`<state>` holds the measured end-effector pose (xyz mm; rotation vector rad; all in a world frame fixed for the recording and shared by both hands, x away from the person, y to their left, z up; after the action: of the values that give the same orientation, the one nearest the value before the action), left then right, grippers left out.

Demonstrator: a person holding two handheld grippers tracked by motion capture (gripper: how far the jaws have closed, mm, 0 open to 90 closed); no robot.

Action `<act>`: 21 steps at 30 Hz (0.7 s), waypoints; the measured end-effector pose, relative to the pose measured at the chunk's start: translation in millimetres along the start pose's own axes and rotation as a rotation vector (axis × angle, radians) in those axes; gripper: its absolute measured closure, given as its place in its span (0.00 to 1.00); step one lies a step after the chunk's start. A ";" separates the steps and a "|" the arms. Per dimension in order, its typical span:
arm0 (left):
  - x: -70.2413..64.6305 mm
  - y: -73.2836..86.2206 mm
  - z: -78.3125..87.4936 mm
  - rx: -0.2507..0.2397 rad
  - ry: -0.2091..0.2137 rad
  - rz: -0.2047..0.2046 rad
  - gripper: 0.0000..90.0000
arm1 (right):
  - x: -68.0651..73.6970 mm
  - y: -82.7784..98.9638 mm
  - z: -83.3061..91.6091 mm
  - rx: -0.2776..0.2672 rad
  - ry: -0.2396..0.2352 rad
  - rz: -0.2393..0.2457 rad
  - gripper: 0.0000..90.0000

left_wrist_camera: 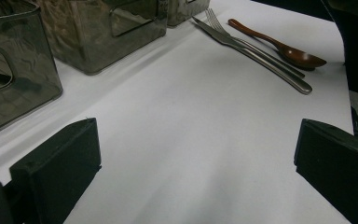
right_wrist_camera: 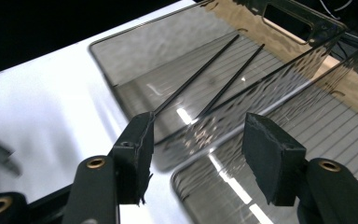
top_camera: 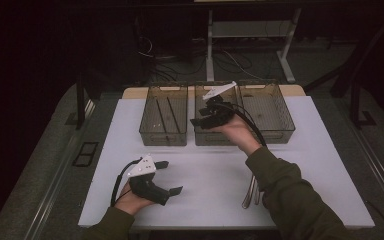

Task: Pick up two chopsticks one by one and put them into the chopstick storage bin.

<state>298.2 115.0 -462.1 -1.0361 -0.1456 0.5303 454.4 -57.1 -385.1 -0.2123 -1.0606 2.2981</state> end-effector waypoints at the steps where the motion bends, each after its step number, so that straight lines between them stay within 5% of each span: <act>1: -0.2 0.0 0.0 0.001 0.002 0.003 0.00 | 1.0 3.4 3.3 -0.001 -0.004 0.004 0.47; 21: -0.6 0.1 -1.4 0.007 -0.006 0.000 0.00 | 1.9 65.8 51.6 -0.045 -0.018 -0.002 0.45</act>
<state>298.1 113.6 -462.8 -1.0281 -0.1484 0.5337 404.0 -122.4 -398.8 -0.2090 -1.1222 2.2800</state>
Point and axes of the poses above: each handheld gripper's, and its own axes: z roughly backward along the jaws, y roughly out of its underside, x roughly to its left, the point moved 6 cm from there along -z, roughly forward along the jaws, and after that the axes turned 4 degrees about x, right-handed, at the moved point
